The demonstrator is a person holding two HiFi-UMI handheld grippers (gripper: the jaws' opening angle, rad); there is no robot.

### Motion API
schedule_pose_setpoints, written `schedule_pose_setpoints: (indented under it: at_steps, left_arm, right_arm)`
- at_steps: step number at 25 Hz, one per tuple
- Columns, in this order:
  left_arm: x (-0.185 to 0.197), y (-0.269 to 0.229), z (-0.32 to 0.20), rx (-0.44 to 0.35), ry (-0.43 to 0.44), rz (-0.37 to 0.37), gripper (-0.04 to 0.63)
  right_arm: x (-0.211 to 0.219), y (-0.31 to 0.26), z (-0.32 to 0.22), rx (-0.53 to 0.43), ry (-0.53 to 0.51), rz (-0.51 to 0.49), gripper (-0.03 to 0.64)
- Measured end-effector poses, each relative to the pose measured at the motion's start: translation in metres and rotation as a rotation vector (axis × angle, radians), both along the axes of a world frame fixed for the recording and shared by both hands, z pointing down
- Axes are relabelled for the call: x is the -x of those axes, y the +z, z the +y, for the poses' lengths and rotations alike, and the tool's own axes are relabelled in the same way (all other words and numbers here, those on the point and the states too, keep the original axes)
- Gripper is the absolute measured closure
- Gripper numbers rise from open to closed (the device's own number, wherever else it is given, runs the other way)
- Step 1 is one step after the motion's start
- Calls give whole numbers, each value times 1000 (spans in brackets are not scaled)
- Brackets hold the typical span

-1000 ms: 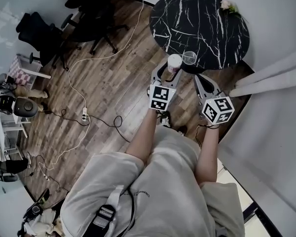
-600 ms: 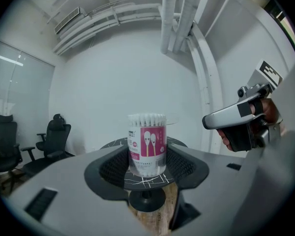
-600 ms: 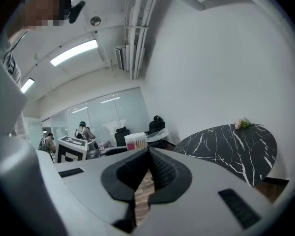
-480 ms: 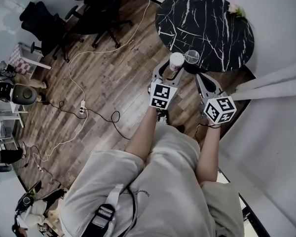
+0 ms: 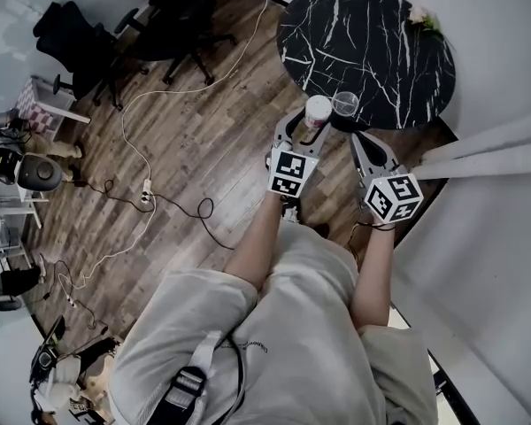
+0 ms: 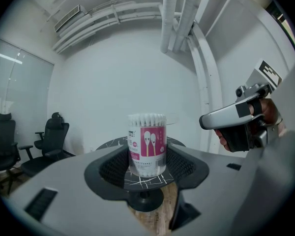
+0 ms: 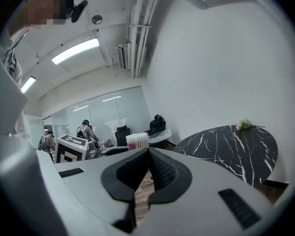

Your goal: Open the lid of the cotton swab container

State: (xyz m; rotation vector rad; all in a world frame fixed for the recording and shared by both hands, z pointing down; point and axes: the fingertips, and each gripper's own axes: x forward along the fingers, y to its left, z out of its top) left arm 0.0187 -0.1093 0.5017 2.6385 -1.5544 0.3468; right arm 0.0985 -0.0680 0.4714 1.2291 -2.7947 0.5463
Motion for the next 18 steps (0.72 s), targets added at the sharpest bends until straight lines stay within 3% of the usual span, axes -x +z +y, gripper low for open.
schedule_pose_setpoints:
  at_steps: [18]
  left_arm:
    - [0,6,15,24,16,30,350]
  right_arm:
    - [0,7,5,18,17,-3,583]
